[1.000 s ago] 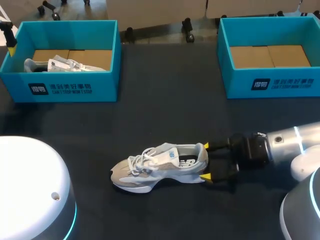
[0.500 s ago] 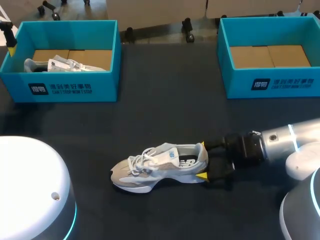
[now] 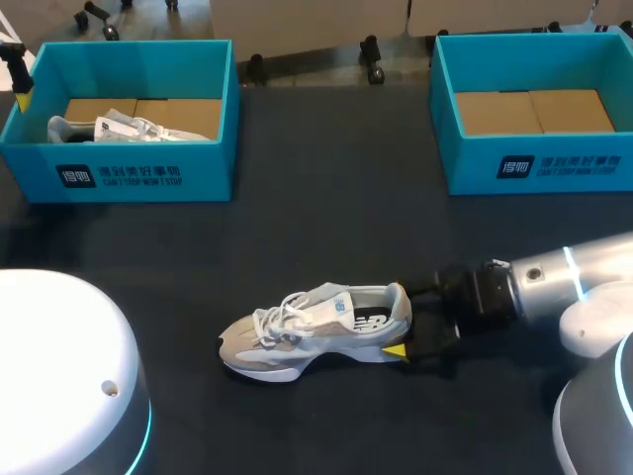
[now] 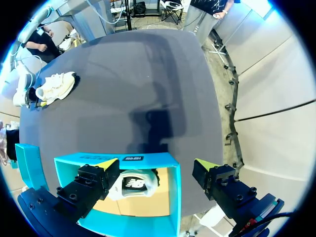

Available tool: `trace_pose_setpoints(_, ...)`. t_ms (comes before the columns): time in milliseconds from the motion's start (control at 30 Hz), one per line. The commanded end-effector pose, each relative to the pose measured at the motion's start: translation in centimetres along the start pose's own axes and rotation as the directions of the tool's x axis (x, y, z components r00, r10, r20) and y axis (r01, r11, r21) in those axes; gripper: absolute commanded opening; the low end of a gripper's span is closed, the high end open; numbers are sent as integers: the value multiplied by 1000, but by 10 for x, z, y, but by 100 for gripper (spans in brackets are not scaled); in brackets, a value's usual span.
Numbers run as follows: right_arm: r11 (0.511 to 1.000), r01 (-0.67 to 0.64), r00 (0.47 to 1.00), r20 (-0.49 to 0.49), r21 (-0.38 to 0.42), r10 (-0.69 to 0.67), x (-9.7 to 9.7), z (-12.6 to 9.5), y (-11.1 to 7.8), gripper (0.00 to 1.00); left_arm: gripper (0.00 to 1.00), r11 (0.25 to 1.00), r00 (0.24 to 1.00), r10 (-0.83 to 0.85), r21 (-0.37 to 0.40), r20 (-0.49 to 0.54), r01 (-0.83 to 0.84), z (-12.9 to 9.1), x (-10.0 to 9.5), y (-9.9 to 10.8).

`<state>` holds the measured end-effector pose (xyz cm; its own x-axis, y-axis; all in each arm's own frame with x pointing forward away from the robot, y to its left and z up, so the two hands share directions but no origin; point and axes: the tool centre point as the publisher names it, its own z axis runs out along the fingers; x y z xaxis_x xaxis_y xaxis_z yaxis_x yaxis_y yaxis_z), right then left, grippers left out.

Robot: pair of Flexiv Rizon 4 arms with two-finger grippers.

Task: Take the shoe out of the shoebox, open the shoe tongue, remove and reinsert the insole, then place the shoe into the shoebox

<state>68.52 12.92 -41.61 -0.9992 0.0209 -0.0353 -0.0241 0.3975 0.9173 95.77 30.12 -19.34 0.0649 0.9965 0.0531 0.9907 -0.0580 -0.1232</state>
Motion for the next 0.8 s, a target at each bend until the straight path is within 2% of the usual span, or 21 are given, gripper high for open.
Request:
trace_pose_setpoints(33, 1000, 7, 1000, -9, 7, -7, -1, 6, 2, 100, 100, 1000, 1000, 0, 0, -1, 0, -1, 0, 0)
trace_pose_setpoints(533, 998, 60, 998, -34, 5, -60, 0, 14, 5, 100, 100, 1000, 1000, 0, 0, -1, 0, -1, 0, 0)
trace_pose_setpoints(800, 999, 44, 997, -56, -4, -44, -3, 19, 4, 100, 100, 1000, 1000, 0, 0, -1, 0, -1, 0, 0)
